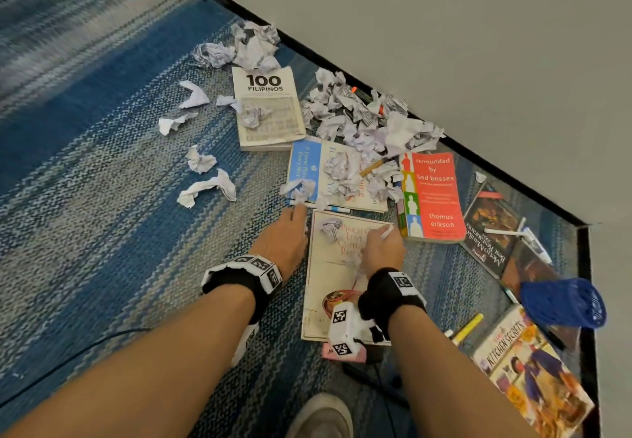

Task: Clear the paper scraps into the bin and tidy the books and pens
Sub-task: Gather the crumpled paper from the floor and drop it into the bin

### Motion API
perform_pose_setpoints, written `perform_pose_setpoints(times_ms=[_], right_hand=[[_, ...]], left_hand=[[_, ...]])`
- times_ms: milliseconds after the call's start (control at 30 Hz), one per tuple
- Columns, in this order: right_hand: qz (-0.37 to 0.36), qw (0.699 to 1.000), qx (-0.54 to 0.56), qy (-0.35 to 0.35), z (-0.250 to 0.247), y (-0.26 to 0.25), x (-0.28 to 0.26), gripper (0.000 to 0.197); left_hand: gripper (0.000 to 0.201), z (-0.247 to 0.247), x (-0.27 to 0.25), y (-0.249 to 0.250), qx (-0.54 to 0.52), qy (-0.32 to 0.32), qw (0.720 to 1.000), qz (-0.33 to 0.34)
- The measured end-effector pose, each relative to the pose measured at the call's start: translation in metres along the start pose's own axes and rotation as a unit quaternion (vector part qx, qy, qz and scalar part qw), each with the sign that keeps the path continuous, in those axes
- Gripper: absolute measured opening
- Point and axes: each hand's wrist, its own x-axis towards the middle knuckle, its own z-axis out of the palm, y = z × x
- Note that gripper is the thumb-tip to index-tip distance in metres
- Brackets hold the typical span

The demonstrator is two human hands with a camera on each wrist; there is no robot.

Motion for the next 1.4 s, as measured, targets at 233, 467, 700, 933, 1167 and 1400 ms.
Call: perform_pose_setpoints(times_ms=[233,467,700,933,1167,1400], right_hand=[[0.195,0.948,0.249,-0.046,-0.020,-0.038,0.023,0.018],[-0.159,0.962,-0.221,-0.033,-0.024,-0.024,-0.004,0.031],[-0.186,0.881,-0.419,-0.117,-0.027,0.047,-0.039,0.058],[-0.246,0.833,-0.471,-0.155,-0.025,0.051,-0.030,0.031],[-0.127,0.954,-0.262,-0.072,-0.045,0.045,-0.025,0.027],[-0.065,0.992,-0.108,0.000,-0.060,0.045,-0.026,0.018]], left_hand=[[0.039,0.001,0.014,0.035,0.100,0.008,0.994,0.050],[0.035,0.012,0.021,0.009,0.161,-0.124,0.977,0.059],[0.052,0.009,0.020,0.021,0.111,-0.133,0.978,0.119],[0.058,0.033,-0.012,0.024,0.172,-0.205,0.948,0.175],[0.041,0.040,-0.014,0.012,0.162,-0.153,0.956,0.193],[0.033,0.031,-0.002,0.028,0.128,-0.079,0.978,0.144]])
